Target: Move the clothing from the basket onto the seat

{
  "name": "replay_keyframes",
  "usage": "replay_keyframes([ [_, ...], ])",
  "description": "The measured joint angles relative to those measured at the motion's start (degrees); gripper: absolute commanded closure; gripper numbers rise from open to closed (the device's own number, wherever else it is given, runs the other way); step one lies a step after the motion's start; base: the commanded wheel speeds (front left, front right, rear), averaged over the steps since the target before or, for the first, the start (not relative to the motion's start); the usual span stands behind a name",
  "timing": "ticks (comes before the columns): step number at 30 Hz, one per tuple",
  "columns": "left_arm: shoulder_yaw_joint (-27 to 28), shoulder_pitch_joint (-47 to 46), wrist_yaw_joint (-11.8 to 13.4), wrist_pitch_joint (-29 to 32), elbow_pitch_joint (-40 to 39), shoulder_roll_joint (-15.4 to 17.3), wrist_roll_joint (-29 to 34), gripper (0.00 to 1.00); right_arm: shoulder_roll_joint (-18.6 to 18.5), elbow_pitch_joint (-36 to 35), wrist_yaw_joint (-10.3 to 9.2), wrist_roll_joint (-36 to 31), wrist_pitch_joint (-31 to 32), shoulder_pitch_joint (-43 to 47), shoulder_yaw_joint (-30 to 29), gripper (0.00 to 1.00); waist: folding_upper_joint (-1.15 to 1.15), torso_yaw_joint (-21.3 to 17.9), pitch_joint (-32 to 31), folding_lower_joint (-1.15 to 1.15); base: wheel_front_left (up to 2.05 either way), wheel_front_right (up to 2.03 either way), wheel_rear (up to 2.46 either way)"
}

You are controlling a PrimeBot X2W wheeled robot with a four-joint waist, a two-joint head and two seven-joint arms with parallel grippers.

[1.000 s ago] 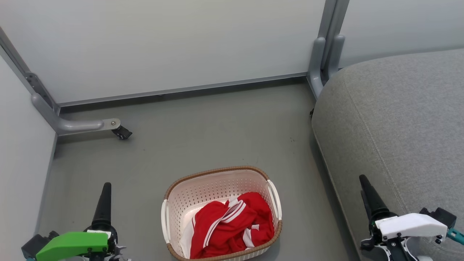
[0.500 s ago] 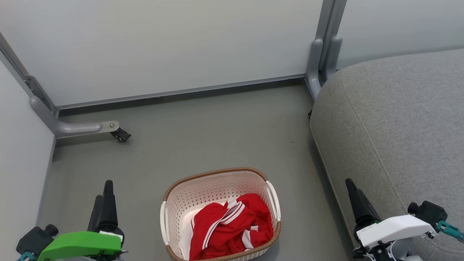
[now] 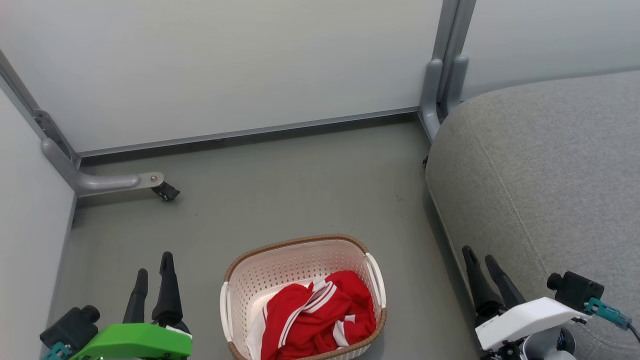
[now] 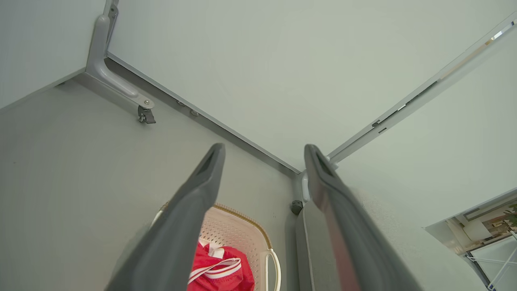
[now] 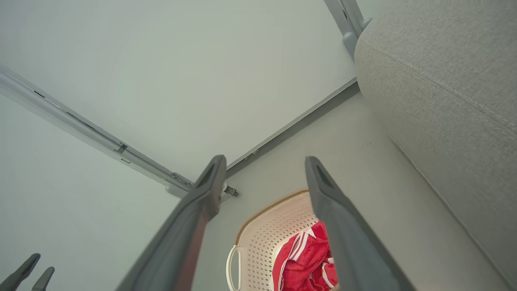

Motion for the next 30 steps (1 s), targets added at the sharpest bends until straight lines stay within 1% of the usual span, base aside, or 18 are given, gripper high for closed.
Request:
replay_keyframes([
  [12,-0.67,0.78,0.92,-1.97,-1.64,0.05,7.97,0.00,-0.09,-1.26,0.00,-8.92,-2.12,-0.06,2.16,0.00,0.00,-0.50,-0.01,0.00,0.00,0.00,0.00],
  [14,-1.01,0.84,0.91,-2.35,-2.04,0.10,10.23,0.00,-0.12,-1.59,0.00,-10.33,-2.42,-0.06,2.47,0.00,0.00,-0.57,-0.01,0.00,0.00,0.00,0.00],
  [30,-2.41,2.47,1.42,-4.71,-3.37,0.15,20.16,0.00,-0.23,-2.90,0.00,-19.27,-4.71,0.37,3.36,0.00,0.00,-0.80,-0.47,0.00,0.00,0.00,0.00],
])
